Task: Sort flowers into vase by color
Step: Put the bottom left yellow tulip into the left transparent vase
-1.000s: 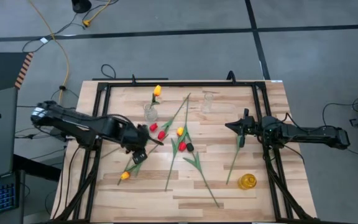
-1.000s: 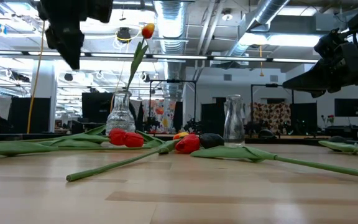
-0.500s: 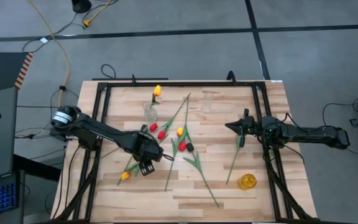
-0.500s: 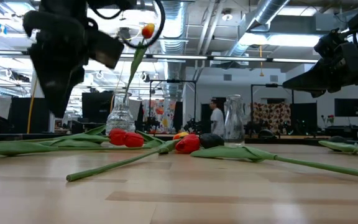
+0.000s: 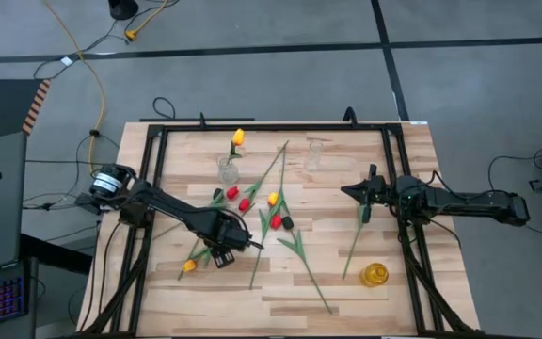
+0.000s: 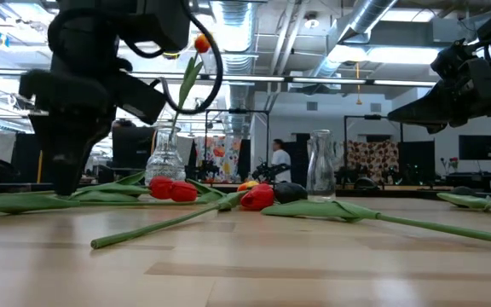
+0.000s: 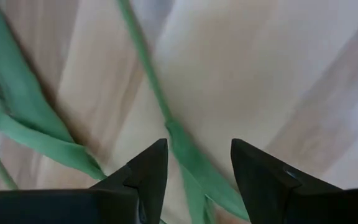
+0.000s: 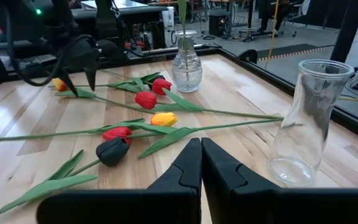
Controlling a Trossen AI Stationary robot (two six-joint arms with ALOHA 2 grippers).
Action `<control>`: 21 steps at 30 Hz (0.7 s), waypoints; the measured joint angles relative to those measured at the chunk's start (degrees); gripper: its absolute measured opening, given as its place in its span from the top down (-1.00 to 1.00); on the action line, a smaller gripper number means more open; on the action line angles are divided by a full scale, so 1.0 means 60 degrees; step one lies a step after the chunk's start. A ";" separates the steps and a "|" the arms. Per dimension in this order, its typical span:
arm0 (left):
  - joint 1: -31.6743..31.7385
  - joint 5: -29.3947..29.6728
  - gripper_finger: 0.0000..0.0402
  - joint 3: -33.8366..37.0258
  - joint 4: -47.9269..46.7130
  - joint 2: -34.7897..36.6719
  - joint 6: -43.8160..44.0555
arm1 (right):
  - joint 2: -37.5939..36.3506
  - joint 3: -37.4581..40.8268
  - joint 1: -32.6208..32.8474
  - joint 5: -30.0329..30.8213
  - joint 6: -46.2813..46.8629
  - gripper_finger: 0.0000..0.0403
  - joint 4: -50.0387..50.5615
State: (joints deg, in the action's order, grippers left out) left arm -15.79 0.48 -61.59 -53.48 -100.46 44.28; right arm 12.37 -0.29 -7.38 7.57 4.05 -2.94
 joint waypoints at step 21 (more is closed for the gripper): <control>-0.0036 -0.0006 0.29 0.0890 0.0894 0.0054 0.0494 | -0.0001 -0.0001 0.0000 0.0000 0.0004 0.82 -0.0071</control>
State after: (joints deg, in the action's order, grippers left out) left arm -16.01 0.44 -56.25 -48.12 -100.14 47.24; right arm 12.36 -0.29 -7.38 7.57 4.08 -3.36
